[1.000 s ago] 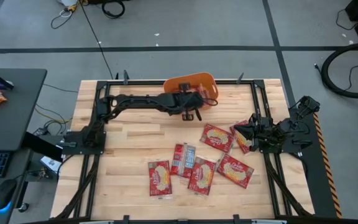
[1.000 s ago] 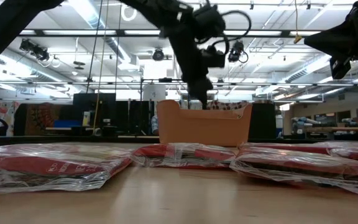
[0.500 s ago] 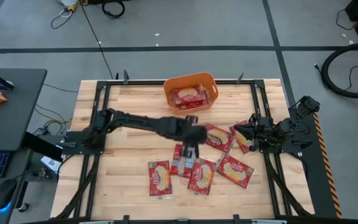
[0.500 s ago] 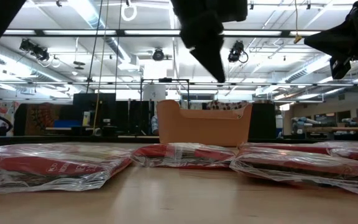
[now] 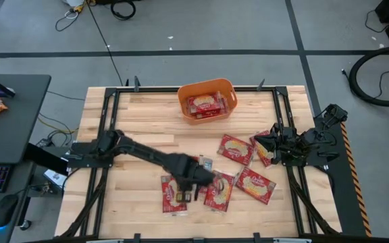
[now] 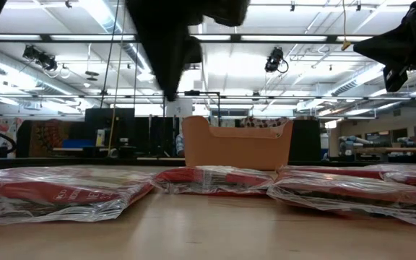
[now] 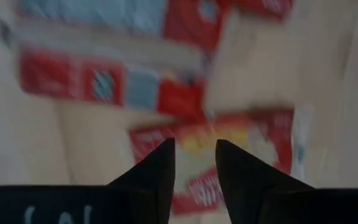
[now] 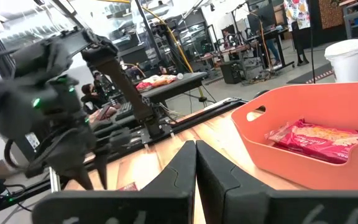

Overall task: Sort popcorn bags into baskets
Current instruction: Stack the popcorn bag on top of the stacked popcorn bag into the bin

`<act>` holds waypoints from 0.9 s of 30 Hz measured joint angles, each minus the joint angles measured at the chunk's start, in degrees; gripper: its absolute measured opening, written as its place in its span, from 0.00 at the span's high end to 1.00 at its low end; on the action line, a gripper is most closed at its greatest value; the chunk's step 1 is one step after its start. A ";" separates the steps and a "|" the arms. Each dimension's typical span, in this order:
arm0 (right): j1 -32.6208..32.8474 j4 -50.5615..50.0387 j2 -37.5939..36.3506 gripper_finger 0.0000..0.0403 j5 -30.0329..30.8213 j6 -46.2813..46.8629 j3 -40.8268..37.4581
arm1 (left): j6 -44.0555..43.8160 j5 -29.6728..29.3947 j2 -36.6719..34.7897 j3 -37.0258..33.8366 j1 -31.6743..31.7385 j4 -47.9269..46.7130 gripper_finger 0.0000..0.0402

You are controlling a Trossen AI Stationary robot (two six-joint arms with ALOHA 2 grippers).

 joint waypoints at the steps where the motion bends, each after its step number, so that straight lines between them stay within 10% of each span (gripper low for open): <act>1: -0.02 -0.02 0.00 0.96 0.02 0.00 0.00 | 0.05 0.02 0.31 -0.01 -1.17 -1.28 0.70; 15: 0.00 0.04 0.00 0.96 0.00 0.00 0.00 | 17.47 -18.27 3.00 -0.08 -17.93 -9.14 0.61; 27: 0.00 0.06 0.00 0.96 0.00 0.00 0.00 | 19.15 -22.22 9.00 -0.10 -21.65 -16.56 0.55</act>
